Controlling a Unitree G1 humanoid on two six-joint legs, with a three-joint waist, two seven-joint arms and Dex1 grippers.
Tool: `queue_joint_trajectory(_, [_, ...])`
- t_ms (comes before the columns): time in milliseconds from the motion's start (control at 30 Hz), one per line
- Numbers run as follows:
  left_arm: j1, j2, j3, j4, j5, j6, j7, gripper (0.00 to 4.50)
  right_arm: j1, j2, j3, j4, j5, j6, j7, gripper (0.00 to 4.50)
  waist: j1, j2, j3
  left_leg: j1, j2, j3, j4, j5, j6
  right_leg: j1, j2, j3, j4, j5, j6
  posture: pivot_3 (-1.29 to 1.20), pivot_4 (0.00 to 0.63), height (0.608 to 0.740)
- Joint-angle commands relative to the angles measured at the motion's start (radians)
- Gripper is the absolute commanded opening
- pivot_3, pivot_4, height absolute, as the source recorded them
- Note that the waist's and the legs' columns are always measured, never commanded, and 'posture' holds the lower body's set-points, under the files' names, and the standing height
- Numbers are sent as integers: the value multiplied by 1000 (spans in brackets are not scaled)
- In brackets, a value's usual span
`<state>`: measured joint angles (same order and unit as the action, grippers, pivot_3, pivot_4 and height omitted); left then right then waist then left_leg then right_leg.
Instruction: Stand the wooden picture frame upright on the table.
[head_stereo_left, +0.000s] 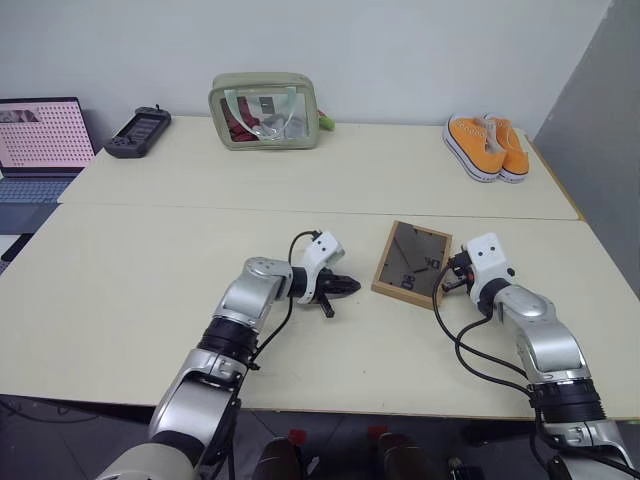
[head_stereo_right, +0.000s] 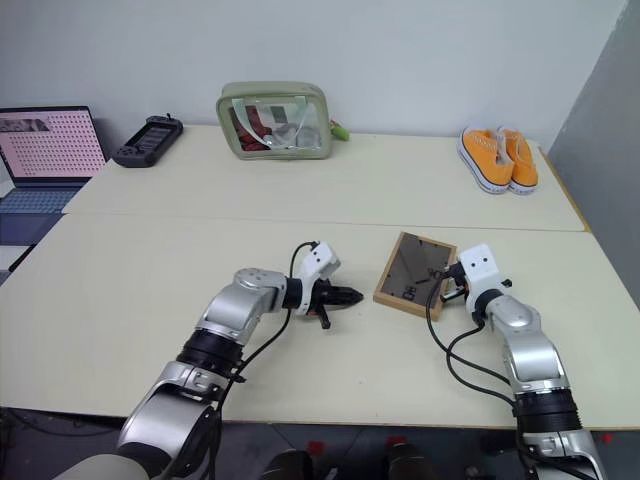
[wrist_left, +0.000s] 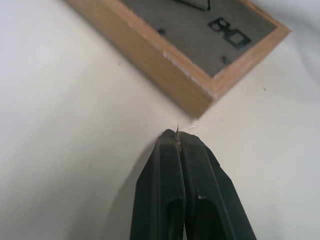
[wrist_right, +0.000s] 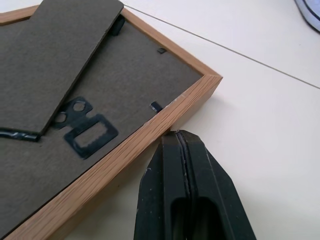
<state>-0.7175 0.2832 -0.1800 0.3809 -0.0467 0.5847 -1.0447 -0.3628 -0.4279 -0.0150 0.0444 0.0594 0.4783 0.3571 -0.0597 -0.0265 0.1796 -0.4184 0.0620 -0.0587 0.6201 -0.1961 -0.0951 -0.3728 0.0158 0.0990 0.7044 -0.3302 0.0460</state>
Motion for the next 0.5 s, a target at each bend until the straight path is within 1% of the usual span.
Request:
queue_joint_trajectory(33, [-4,13,30,-80,-32,47,51,23,-9,8,34,-21,-8,-42,29,0,2,0,0,0,0,0,0,0,0,0,0,0,0,0,0,0,150,740])
queue_joint_trajectory(100, [-18,25,32,-48,-27,27,67,23,-19,7,50,8,-24,-67,34,0,1,0,0,0,0,0,1,0,0,0,0,0,0,0,0,0,150,740])
queue_joint_trajectory(233, [-109,14,39,114,-13,-60,110,23,-82,-5,50,125,-37,-123,42,0,2,0,0,0,0,0,1,0,0,0,0,0,0,0,0,0,150,740])
queue_joint_trajectory(367, [-199,-32,30,270,-5,-146,151,23,-159,-5,41,244,-44,-171,49,0,3,0,0,-1,-1,0,3,0,0,0,0,0,0,0,0,0,150,740])
queue_joint_trajectory(500, [-245,-87,34,397,4,-233,197,23,-183,27,65,267,-38,-188,64,0,4,0,0,-2,-1,0,2,0,0,-1,0,0,-1,0,0,0,150,740])
